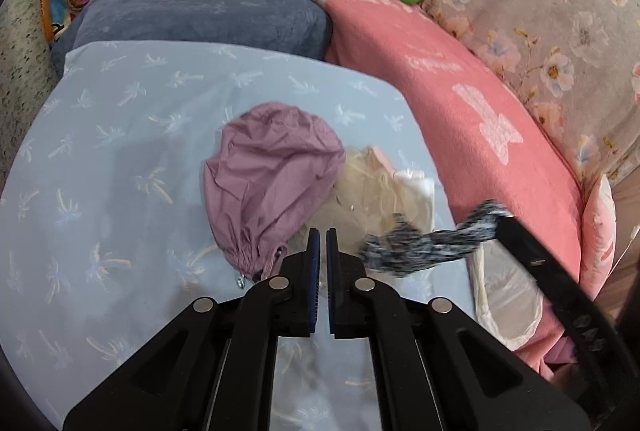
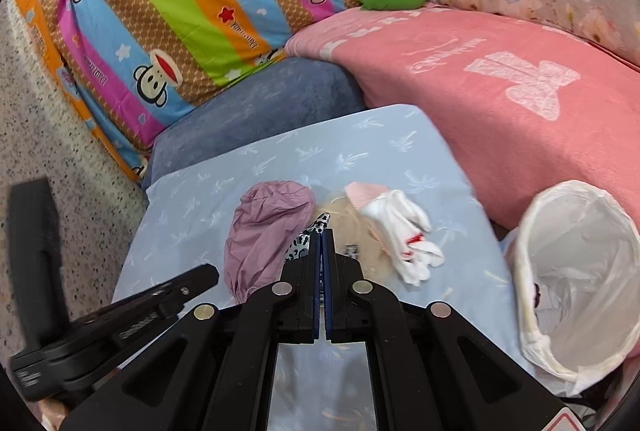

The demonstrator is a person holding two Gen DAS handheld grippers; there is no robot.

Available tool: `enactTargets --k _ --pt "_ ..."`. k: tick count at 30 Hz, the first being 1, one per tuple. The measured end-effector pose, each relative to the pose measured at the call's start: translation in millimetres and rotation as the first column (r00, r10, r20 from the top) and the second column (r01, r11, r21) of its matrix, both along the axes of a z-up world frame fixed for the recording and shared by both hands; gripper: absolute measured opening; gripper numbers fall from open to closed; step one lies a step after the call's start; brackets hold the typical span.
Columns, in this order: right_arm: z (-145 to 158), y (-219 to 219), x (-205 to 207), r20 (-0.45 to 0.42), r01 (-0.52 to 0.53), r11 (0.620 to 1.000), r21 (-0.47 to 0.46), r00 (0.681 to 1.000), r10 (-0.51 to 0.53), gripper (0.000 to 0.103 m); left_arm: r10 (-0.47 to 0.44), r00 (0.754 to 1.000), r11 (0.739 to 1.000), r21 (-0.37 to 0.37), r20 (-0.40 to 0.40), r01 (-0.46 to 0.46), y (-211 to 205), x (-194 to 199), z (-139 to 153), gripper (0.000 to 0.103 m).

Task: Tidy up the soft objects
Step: 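Grasp the pink drawstring bag with the left tool while the right tool grasps the leopard scrunchie, then carry the pink bag and leopard scrunchie over the wastebasket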

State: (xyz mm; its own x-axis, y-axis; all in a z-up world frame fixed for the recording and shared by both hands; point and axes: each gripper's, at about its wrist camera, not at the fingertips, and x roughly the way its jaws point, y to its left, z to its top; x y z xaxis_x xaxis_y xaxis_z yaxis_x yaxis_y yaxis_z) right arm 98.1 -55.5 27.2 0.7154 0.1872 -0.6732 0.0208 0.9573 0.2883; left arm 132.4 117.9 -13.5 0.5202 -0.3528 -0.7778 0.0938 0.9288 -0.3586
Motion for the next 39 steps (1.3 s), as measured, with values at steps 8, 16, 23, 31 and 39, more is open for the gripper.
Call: enactTargets --k 8,16,23,31,39 --pt "-9.4 -22.9 -24.9 -0.014 0.058 0.998 0.005 0.998 -0.058 0.001 0.065 0.997 0.991 0.117 -0.047 -0.059 7.9 15.4 -56.0 0.061" --pt "-22.2 -26.7 -29.1 -0.043 0.067 0.998 0.008 0.997 -0.066 0.001 0.075 0.993 0.995 0.076 -0.096 -0.067 14.0 26.7 -79.1 0.029" --pt "-22.3 -26.6 -33.5 -0.042 0.067 0.998 0.014 0.997 -0.066 0.001 0.058 0.995 0.996 0.074 -0.083 -0.052 14.0 13.0 -67.1 0.017" --pt "-7.8 -35.1 -43.5 -0.006 0.08 0.997 0.025 0.997 -0.08 0.001 0.032 0.999 0.998 0.047 0.017 -0.032 2.1 -12.5 -10.2 0.016" --pt "15.2 -57.8 -61.7 0.054 0.123 0.992 0.035 0.991 -0.124 0.001 -0.041 0.99 0.999 0.015 0.136 0.04 -30.9 -29.3 48.2 0.015"
